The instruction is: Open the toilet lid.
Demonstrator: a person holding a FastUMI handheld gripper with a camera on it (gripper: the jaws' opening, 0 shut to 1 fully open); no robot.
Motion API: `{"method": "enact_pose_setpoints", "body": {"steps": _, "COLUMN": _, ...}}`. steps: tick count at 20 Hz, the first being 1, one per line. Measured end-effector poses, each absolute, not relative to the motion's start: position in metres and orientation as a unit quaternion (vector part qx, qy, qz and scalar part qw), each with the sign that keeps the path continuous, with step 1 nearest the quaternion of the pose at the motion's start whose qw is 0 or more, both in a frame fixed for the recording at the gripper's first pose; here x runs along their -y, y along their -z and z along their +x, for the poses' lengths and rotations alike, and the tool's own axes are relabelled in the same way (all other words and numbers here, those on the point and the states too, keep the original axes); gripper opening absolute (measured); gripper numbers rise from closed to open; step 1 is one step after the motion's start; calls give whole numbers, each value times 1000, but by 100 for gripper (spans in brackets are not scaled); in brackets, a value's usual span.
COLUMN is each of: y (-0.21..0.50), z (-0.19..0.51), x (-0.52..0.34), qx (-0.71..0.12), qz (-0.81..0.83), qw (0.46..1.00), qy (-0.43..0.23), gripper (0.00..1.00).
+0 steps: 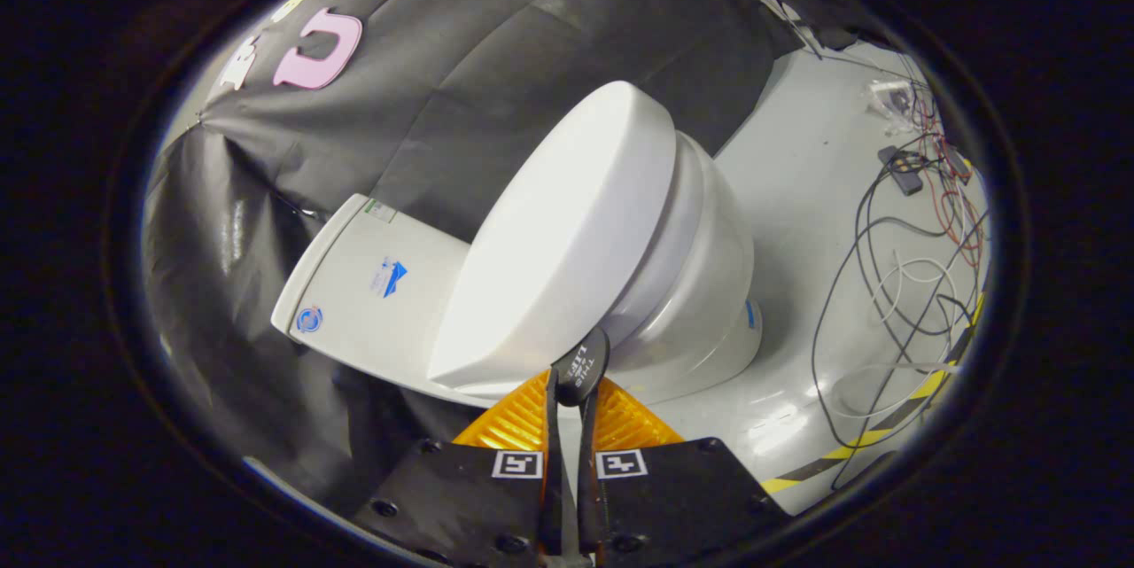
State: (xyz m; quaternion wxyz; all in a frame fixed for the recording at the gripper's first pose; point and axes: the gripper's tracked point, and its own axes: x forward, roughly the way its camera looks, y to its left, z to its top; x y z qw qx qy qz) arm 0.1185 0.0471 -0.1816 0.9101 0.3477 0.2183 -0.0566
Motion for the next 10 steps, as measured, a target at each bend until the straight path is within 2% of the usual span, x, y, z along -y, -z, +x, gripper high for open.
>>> {"method": "enact_pose_setpoints", "body": {"steps": 5, "y": 167, "z": 118, "x": -49, "qx": -203, "qz": 372, "qw": 902, "qy": 86, "gripper": 8}}
{"method": "enact_pose_setpoints", "body": {"steps": 10, "y": 135, "z": 120, "x": -59, "qx": -164, "qz": 389, "qw": 903, "qy": 80, "gripper": 8}}
